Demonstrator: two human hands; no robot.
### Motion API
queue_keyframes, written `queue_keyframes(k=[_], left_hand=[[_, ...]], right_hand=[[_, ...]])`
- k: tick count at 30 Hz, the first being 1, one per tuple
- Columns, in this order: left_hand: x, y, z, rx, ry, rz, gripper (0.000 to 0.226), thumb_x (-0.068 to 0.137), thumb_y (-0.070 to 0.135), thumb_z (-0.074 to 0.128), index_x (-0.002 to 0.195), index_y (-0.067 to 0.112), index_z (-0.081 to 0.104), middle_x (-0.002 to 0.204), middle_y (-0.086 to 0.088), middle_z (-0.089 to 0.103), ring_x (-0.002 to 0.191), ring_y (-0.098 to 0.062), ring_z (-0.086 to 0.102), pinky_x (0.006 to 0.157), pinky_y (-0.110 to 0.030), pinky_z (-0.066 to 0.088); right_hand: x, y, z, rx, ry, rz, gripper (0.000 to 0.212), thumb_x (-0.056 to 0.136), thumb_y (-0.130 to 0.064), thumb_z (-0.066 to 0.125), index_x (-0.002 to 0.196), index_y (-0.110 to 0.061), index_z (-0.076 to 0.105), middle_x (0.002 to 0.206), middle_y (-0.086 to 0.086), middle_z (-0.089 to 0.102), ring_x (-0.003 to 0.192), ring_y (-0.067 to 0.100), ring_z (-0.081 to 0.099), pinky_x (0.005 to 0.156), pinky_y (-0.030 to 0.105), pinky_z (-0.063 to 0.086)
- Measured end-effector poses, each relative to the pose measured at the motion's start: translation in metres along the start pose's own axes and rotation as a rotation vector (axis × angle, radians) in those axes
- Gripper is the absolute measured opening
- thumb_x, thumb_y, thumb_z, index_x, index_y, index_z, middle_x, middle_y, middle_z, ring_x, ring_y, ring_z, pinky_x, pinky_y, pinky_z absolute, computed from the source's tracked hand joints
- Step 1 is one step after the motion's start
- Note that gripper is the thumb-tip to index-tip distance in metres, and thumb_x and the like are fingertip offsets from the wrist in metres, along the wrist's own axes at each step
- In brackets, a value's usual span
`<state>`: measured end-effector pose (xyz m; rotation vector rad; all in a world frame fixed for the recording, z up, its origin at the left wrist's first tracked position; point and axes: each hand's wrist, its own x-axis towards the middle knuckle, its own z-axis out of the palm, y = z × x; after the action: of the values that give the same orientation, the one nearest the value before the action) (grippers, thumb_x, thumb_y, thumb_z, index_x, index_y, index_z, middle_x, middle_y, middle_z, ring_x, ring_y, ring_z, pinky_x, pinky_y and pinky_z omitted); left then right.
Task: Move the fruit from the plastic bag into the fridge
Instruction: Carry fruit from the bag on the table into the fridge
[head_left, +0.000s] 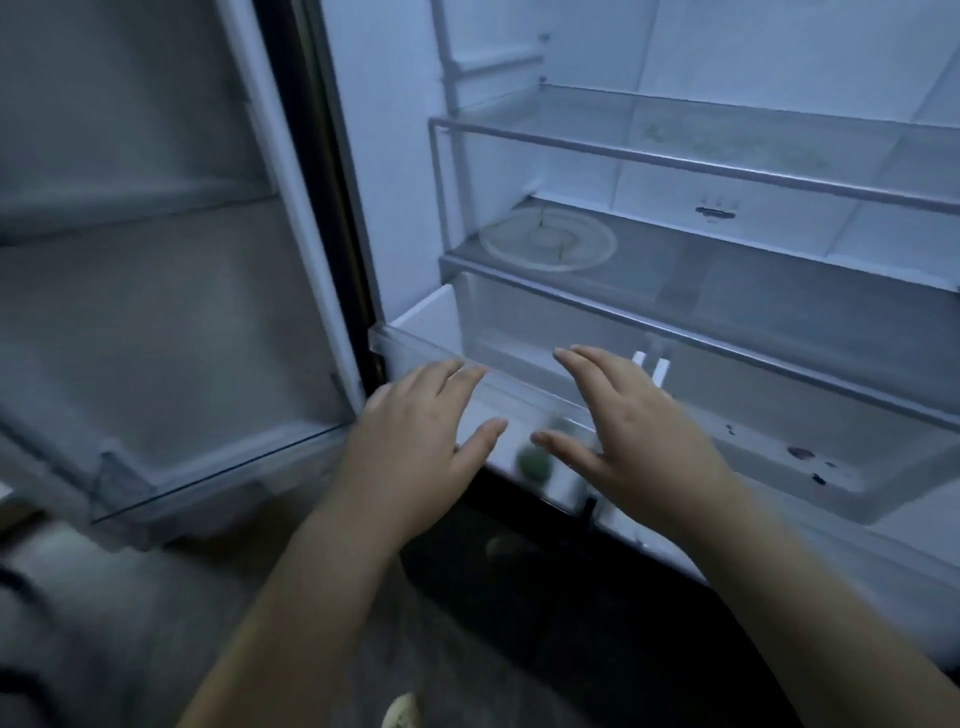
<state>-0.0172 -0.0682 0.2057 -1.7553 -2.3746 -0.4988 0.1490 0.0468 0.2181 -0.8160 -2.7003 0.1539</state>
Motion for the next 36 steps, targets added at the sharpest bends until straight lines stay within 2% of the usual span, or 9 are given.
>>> queue_keyframes(k=[6,9,12,15,19,23,26,30,36], left_hand=[[-0.061,-0.057,-0.044,0.031,0.075,-0.217,0.062,0.089,0.058,0.029,0.140,0.024,0.041,0.145,0.004,0.041,0.132,-0.014,0.036,0.105,-0.033,0.030],[-0.093,-0.090,-0.065,0.066,0.133,-0.305,0.067,0.085,0.060,0.026,0.137,0.022,0.044,0.142,0.002,0.045,0.130,-0.016,0.040,0.105,-0.034,0.032],[-0.130,-0.128,-0.086,0.114,0.162,-0.421,0.058,0.091,0.058,0.034,0.140,0.028,0.038,0.145,0.009,0.039,0.133,-0.009,0.033,0.106,-0.028,0.027],[-0.172,-0.168,-0.111,0.172,0.197,-0.506,0.057,0.090,0.058,0.035,0.139,0.028,0.040,0.144,0.008,0.042,0.132,-0.012,0.037,0.106,-0.030,0.029],[-0.242,-0.230,-0.144,0.237,0.252,-0.659,0.060,0.087,0.057,0.035,0.133,0.022,0.049,0.137,0.000,0.051,0.126,-0.020,0.047,0.103,-0.038,0.036],[-0.320,-0.290,-0.175,0.278,0.285,-0.819,0.065,0.084,0.058,0.031,0.131,0.019,0.052,0.135,-0.001,0.053,0.126,-0.021,0.047,0.103,-0.040,0.039],[-0.378,-0.319,-0.193,0.318,0.331,-0.938,0.063,0.084,0.056,0.033,0.129,0.017,0.054,0.133,-0.002,0.055,0.124,-0.021,0.050,0.101,-0.039,0.039],[-0.451,-0.345,-0.203,0.332,0.299,-1.129,0.065,0.086,0.061,0.028,0.136,0.025,0.045,0.142,0.004,0.045,0.132,-0.015,0.039,0.107,-0.039,0.032],[-0.522,-0.366,-0.209,0.373,0.291,-1.327,0.067,0.086,0.063,0.022,0.137,0.024,0.042,0.142,0.006,0.044,0.132,-0.012,0.037,0.107,-0.039,0.033]], right_hand=[[0.027,-0.086,0.016,0.076,-0.045,-0.253,0.076,0.082,-0.062,0.043,0.139,-0.013,0.042,0.141,0.003,0.046,0.127,0.021,0.043,0.102,0.028,0.034],[0.040,-0.134,0.024,0.094,-0.065,-0.353,0.079,0.082,-0.068,0.035,0.138,-0.013,0.043,0.139,0.003,0.047,0.126,0.021,0.045,0.101,0.032,0.039],[0.055,-0.193,0.033,0.112,-0.098,-0.470,0.082,0.082,-0.073,0.033,0.146,-0.022,0.026,0.150,-0.005,0.031,0.135,0.015,0.032,0.109,0.032,0.032],[0.066,-0.258,0.046,0.120,-0.174,-0.585,0.078,0.085,-0.066,0.038,0.148,-0.031,0.010,0.155,-0.012,0.016,0.140,0.010,0.019,0.112,0.028,0.022],[0.076,-0.359,0.069,0.173,-0.212,-0.726,0.077,0.084,-0.062,0.048,0.147,-0.029,0.017,0.154,-0.007,0.024,0.139,0.010,0.025,0.107,0.024,0.024],[0.076,-0.463,0.094,0.241,-0.216,-0.878,0.079,0.083,-0.060,0.048,0.148,-0.029,0.017,0.154,-0.006,0.023,0.139,0.012,0.024,0.108,0.029,0.027],[0.068,-0.535,0.117,0.262,-0.215,-1.012,0.076,0.086,-0.059,0.048,0.148,-0.028,0.017,0.154,-0.007,0.022,0.140,0.011,0.021,0.106,0.023,0.019],[0.054,-0.614,0.144,0.279,-0.268,-1.171,0.073,0.090,-0.057,0.044,0.149,-0.026,0.015,0.155,-0.009,0.019,0.141,0.008,0.016,0.097,0.015,0.006],[0.040,-0.702,0.178,0.338,-0.354,-1.366,0.072,0.090,-0.051,0.051,0.148,-0.021,0.022,0.152,-0.004,0.029,0.139,0.014,0.026,0.104,0.018,0.018]])
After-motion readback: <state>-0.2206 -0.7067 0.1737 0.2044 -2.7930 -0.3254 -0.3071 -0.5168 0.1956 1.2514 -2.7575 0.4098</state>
